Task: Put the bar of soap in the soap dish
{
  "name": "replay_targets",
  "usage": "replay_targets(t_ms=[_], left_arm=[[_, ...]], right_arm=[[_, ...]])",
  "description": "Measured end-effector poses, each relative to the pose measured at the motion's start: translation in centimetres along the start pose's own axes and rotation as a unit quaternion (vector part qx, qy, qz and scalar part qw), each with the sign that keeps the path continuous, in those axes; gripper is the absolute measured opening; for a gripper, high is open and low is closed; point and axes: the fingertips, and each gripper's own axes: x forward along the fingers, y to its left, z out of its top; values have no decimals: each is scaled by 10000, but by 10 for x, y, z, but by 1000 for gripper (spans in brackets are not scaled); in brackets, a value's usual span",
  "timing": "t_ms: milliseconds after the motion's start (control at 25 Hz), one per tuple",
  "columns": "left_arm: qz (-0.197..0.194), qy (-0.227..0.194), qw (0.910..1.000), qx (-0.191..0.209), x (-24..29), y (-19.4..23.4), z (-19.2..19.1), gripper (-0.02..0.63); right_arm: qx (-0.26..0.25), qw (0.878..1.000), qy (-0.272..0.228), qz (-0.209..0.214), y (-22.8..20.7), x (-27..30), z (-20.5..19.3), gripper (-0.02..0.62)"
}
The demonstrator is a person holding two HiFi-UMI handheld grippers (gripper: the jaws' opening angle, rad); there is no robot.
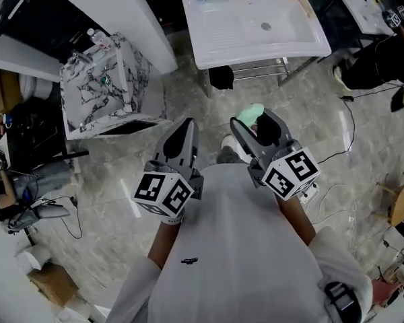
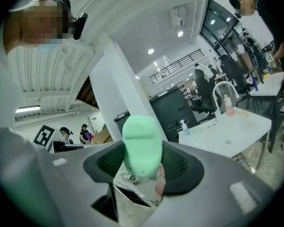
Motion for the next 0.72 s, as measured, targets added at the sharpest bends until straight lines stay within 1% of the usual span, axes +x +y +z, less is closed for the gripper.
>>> replay_targets(t_ms=[160,240,360,480,720], left_arm=[[-1,33,9999,150,31,-1,11,9],[17,46,9998,212,45,-3,15,9],[31,47,9998,173,60,-5,21,9],[37,102,9998,178,64,-7,22,9],[104,163,9998,47,77,3,17,9]], right_arm=[[107,9997,-225,-2,-29,13,20,256],[80,9995,-315,1,-41,14,29,256],[105,9994,-321,-63,-57,19,32,256],[303,9991,-286,-51,-62,23,28,256],[277,9994,-188,-50,-68,33,27,256]])
